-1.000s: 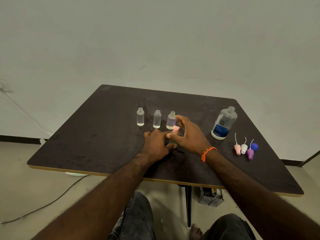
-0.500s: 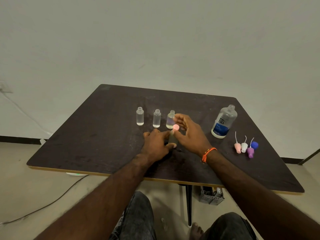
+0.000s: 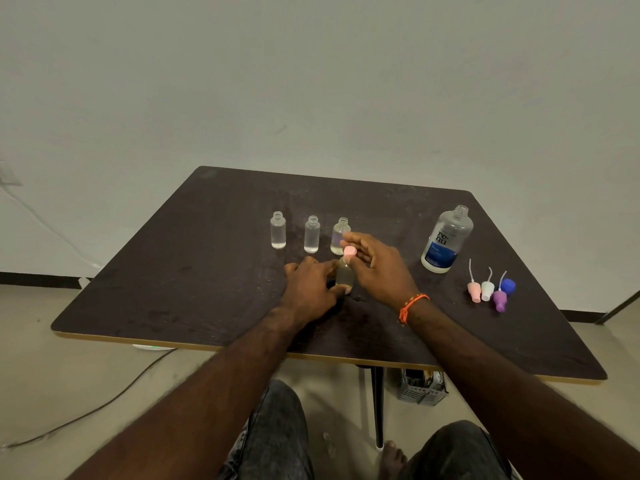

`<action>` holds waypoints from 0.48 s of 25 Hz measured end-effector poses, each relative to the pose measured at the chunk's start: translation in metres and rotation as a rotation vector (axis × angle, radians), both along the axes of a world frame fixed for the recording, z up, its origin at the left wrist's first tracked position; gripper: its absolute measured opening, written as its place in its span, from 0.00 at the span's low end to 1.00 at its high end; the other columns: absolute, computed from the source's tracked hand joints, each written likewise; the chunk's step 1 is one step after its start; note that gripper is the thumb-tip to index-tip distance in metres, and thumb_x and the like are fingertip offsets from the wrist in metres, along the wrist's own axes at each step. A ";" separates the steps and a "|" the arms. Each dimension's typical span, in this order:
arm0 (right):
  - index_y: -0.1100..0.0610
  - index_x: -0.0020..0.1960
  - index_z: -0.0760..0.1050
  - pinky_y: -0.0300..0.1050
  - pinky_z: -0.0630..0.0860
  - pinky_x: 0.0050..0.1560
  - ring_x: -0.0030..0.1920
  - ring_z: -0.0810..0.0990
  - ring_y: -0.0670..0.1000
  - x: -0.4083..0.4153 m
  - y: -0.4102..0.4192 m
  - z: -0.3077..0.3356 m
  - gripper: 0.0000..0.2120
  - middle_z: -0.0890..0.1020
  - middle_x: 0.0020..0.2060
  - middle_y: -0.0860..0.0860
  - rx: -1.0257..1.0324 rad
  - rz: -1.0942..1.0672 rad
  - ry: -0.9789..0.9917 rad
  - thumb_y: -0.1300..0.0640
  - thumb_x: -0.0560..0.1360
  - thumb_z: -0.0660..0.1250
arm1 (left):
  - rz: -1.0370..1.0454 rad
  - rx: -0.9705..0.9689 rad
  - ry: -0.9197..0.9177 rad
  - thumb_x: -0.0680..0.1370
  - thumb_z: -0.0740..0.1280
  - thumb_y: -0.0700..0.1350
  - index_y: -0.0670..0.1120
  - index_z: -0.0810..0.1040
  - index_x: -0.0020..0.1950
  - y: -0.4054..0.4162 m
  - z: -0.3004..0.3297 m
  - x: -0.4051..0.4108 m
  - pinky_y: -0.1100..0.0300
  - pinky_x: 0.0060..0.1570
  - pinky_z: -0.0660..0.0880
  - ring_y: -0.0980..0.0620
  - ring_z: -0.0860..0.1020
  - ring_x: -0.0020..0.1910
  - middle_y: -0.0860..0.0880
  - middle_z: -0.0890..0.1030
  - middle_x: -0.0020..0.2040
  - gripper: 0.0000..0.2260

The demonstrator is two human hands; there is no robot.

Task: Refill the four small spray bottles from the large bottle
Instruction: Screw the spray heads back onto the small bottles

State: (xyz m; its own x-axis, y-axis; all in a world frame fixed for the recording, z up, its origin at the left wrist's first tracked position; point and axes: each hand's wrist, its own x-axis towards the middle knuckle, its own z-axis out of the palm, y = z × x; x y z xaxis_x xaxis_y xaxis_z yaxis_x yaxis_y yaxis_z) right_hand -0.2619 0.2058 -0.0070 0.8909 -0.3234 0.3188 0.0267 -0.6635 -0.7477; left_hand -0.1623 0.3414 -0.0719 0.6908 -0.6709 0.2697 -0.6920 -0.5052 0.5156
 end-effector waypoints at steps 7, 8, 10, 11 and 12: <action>0.53 0.58 0.77 0.34 0.80 0.50 0.46 0.83 0.39 0.006 -0.001 0.005 0.20 0.84 0.48 0.44 -0.055 -0.165 0.012 0.53 0.70 0.79 | 0.024 0.014 -0.012 0.78 0.72 0.60 0.56 0.79 0.66 -0.001 0.001 -0.004 0.51 0.57 0.63 0.53 0.74 0.57 0.56 0.82 0.51 0.19; 0.53 0.59 0.77 0.35 0.80 0.51 0.47 0.83 0.39 0.006 -0.001 0.005 0.20 0.84 0.49 0.44 -0.053 -0.144 0.020 0.53 0.71 0.78 | 0.025 0.011 -0.009 0.78 0.72 0.60 0.56 0.80 0.66 0.000 0.001 -0.004 0.51 0.56 0.63 0.53 0.75 0.57 0.57 0.82 0.50 0.19; 0.54 0.60 0.79 0.37 0.80 0.55 0.49 0.83 0.39 0.004 -0.001 0.006 0.17 0.84 0.51 0.45 -0.036 -0.103 0.042 0.57 0.73 0.76 | 0.024 0.011 -0.007 0.77 0.72 0.60 0.58 0.79 0.66 0.000 0.002 -0.003 0.51 0.56 0.62 0.53 0.74 0.57 0.57 0.82 0.50 0.18; 0.55 0.59 0.80 0.38 0.80 0.56 0.49 0.83 0.39 0.003 -0.001 0.006 0.15 0.85 0.51 0.45 -0.033 -0.103 0.046 0.58 0.73 0.75 | 0.021 0.014 -0.009 0.77 0.72 0.60 0.58 0.79 0.66 -0.001 0.001 -0.003 0.51 0.56 0.62 0.53 0.74 0.57 0.57 0.82 0.50 0.18; 0.55 0.58 0.80 0.37 0.80 0.55 0.48 0.83 0.39 0.003 -0.001 0.007 0.14 0.85 0.49 0.45 -0.033 -0.115 0.045 0.58 0.73 0.76 | 0.017 0.019 -0.012 0.77 0.72 0.60 0.58 0.79 0.66 -0.001 0.001 -0.004 0.51 0.57 0.63 0.53 0.74 0.57 0.57 0.81 0.49 0.18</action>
State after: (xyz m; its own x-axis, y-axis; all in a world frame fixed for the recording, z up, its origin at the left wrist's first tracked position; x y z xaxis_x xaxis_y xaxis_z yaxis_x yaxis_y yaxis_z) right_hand -0.2585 0.2043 -0.0004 0.8622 -0.4146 0.2912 -0.0846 -0.6845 -0.7240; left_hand -0.1658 0.3404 -0.0708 0.6993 -0.6639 0.2652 -0.6890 -0.5269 0.4977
